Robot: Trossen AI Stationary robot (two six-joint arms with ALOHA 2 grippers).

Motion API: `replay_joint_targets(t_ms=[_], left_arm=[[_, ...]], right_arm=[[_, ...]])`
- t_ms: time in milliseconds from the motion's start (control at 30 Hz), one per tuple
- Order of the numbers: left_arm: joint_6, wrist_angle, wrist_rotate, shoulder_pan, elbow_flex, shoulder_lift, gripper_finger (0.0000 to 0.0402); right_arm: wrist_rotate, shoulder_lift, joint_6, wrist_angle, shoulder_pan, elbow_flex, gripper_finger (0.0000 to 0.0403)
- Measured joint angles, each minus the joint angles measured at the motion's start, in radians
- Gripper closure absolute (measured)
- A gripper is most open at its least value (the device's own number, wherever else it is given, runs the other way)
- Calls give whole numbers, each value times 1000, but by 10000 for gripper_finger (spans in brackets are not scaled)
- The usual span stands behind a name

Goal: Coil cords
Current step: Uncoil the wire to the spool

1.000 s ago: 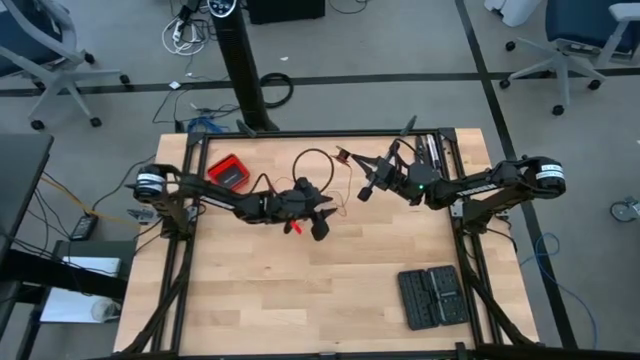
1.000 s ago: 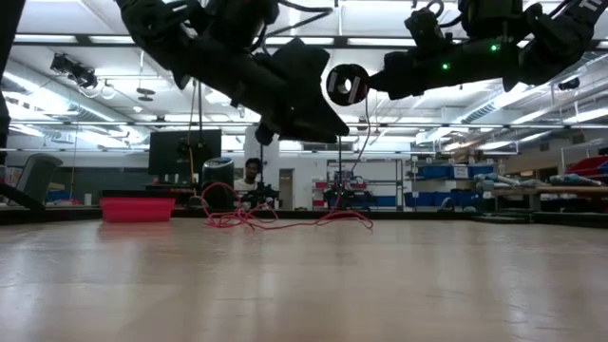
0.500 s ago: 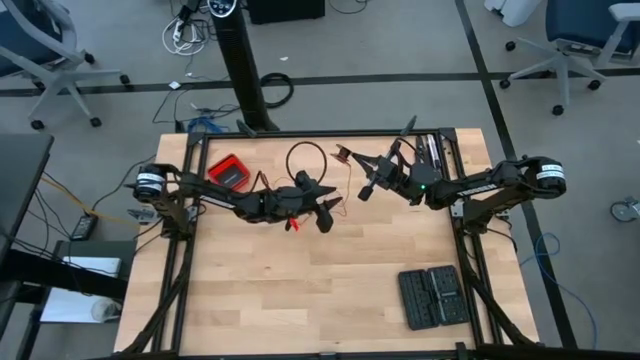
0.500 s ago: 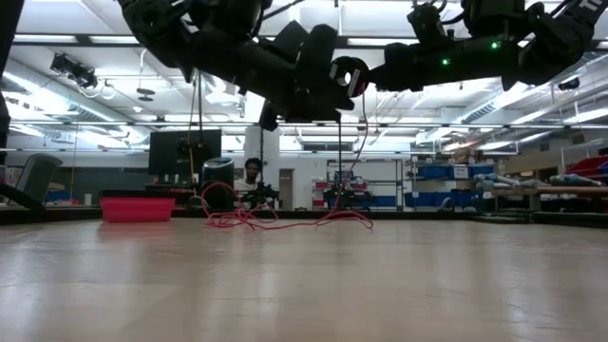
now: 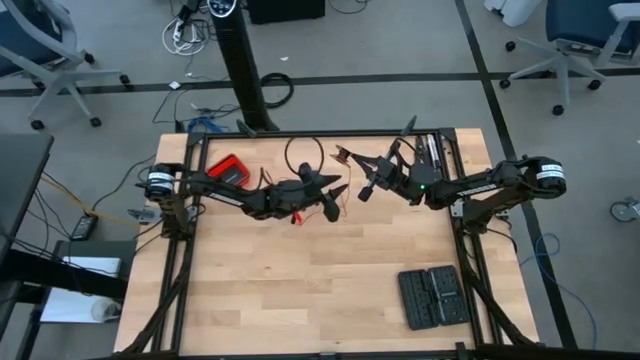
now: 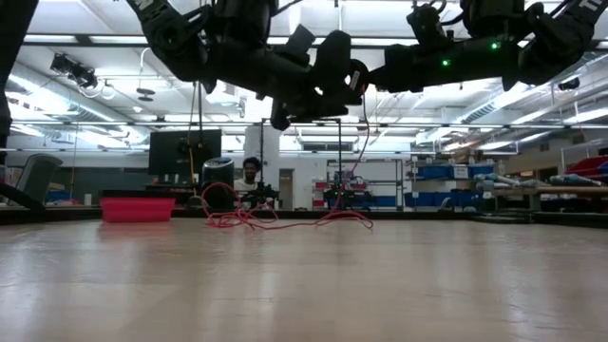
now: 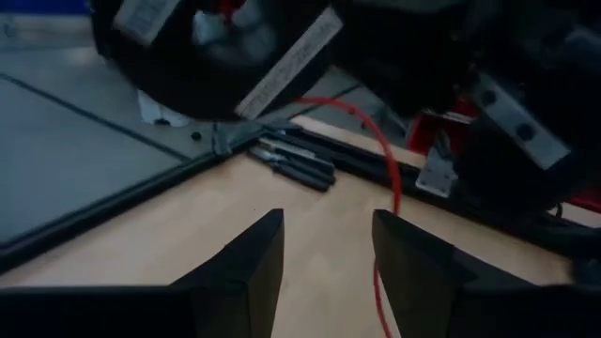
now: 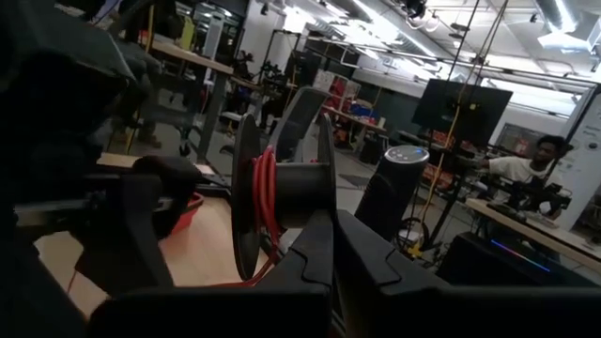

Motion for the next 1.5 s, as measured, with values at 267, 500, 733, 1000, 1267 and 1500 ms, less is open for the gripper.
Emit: replay_joint_targets(t_ms=[267, 500, 733, 1000, 1267, 1500], left_arm=[[30, 24, 7, 5, 0, 0, 235], [25, -4, 52, 4, 0, 0, 235], [78, -50, -53, 12, 0, -39, 235], [32, -40, 59, 13, 0, -64, 236], [-92, -34, 79, 25, -1, -54, 237], [-118, -30, 76, 24, -1, -54, 237]], right_arm=[[0, 0, -6, -9, -2, 0, 403], [-2, 0, -16, -16, -7, -4, 403], [-1, 0, -40, -34, -6, -6, 403], [-8, 0, -87, -43, -6, -7, 403], [-39, 0, -86, -21, 7, -7, 403], [-48, 0, -84, 0, 7, -7, 403]])
